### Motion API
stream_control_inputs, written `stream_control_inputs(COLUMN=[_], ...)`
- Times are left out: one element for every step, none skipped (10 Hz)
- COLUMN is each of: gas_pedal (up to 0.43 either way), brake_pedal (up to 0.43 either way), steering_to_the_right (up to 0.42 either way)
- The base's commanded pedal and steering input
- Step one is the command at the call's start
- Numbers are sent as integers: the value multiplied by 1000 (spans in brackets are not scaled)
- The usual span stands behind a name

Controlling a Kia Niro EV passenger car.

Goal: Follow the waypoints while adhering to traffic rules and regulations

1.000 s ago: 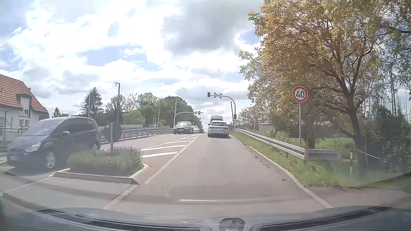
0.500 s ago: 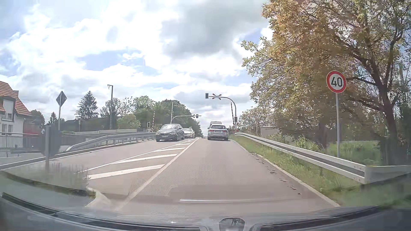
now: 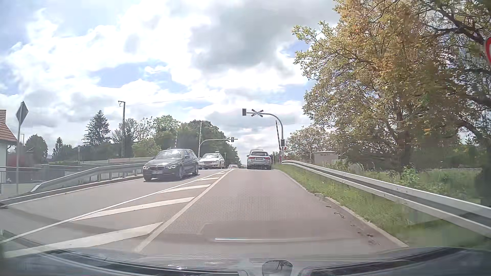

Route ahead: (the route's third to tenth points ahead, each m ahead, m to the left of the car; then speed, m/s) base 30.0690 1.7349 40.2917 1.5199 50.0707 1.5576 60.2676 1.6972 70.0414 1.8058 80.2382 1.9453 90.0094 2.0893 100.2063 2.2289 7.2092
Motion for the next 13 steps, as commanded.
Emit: stream_control_inputs(gas_pedal=[209, 209, 209, 209, 209, 197, 197, 197, 197, 189, 177, 169, 157], brake_pedal=[0, 0, 0, 0, 0, 0, 0, 0, 0, 0, 0, 0, 0], steering_to_the_right=[2, 0, -1, -1, -1, -1, -1, -1, -1, -1, -1, -1, -1])
